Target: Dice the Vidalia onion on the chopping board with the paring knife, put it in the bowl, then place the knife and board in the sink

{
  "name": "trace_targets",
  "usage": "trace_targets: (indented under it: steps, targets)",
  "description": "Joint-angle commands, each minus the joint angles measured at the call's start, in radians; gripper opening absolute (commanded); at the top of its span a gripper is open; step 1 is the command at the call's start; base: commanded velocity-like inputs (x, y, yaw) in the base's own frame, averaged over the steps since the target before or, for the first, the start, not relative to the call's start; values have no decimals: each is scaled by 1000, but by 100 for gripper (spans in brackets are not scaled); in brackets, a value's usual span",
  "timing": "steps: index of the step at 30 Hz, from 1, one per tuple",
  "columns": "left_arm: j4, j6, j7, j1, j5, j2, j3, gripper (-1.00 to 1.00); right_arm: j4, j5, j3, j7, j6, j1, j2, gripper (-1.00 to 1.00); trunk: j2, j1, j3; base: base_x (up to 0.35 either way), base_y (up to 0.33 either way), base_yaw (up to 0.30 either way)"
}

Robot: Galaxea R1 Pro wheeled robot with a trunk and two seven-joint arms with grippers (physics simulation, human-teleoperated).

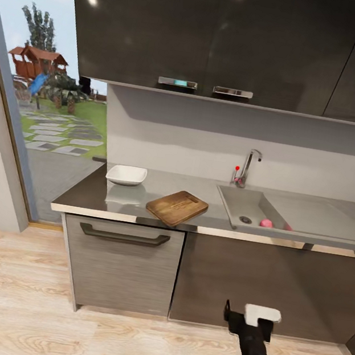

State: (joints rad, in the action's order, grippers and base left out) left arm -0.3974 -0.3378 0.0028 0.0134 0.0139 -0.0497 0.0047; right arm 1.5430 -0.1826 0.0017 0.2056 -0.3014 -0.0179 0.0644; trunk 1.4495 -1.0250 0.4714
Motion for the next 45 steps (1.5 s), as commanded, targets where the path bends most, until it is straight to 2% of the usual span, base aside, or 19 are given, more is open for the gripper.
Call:
trace_targets:
  steps: [1, 2, 4, 7, 10, 13, 18, 21, 25, 26, 28, 31, 33, 36, 37, 39, 41, 44, 45]
  targets:
    - [-2, -1, 0, 0, 1, 1, 0, 100, 22, -33, 1, 15, -27, 0, 22, 100, 0, 0, 1, 0, 0, 0]
    - [-2, -1, 0, 0, 1, 1, -1, 100, 29, -44, 2, 24, -33, -1, 32, 100, 0, 0, 1, 0, 0, 0]
    - [-2, -1, 0, 0, 1, 9, -1, 100, 47, -93, 8, 66, -50, -8, 71, 100, 0, 0, 1, 0, 0, 0]
    - [-2, -1, -1, 0, -1, 20, -2, 100, 54, -143, 26, 101, -60, -32, 104, 100, 0, 0, 1, 0, 0, 0]
    - [-1, 0, -1, 0, -1, 23, -3, 100, 57, -177, 45, 119, -94, -87, 110, 100, 0, 0, 1, 0, 0, 0]
    - [0, 0, -1, 0, -2, 24, -3, 100, 58, -186, 51, 123, -156, -154, 110, 100, 0, 0, 1, 0, 0, 0]
    - [2, 0, -1, 0, -2, 25, -3, 100, 51, -187, 56, 121, -335, -345, 110, 100, 0, 0, 1, 0, 0, 0]
    - [3, 0, -1, 0, -2, 25, -3, 100, 43, -184, 57, 120, -401, -443, 110, 100, 0, 0, 1, 0, 0, 0]
    - [3, 0, -1, 0, -2, 25, -3, 100, -22, -182, 57, 118, -491, -606, 110, 100, 0, 0, 1, 0, 0, 0]
    - [3, 0, -1, 0, -2, 25, -3, 100, -66, -179, 57, 117, -510, -668, 110, 100, 0, 0, 1, 0, 0, 0]
    - [3, 0, -1, 0, -2, 26, -3, 100, -196, -165, 57, 117, -531, -805, 110, 100, 0, 0, 1, 0, 0, 0]
    - [3, 0, -1, 0, -2, 26, -3, 100, -380, -132, 55, 117, -536, -949, 110, 100, 0, 0, 1, 0, 0, 0]
    - [3, -1, -1, 0, -2, 27, -4, 100, -583, -84, 53, 117, -531, -1095, 110, 100, 0, 0, 1, 0, 0, 0]
    - [3, 0, -1, 0, -2, 27, -4, 100, -777, -29, 51, 117, -499, -1233, 110, 100, 0, 0, 1, 0, 0, 0]
    - [3, -1, -1, 0, -2, 27, -3, 100, -857, 3, 50, 117, -475, -1291, 110, 100, 0, 0, 1, 0, 0, 0]
    - [3, 0, -1, 0, -2, 27, -3, 100, -916, 41, 50, 116, -456, -1337, 110, 100, 0, 0, 1, 0, 0, 0]
    - [3, 0, -1, 0, -2, 27, -4, 100, -977, 119, 51, 112, -436, -1388, 110, 100, 0, 0, 1, 0, 0, 0]
    - [3, 0, -1, 0, -2, 27, -3, 100, -1006, 181, 55, 90, -427, -1411, 110, 100, 0, 0, 1, 0, 0, 0]
    - [3, 0, -1, 0, -2, 27, -3, 100, -1009, 188, 56, 82, -426, -1413, 110, 100, 0, 0, 1, 0, 0, 0]
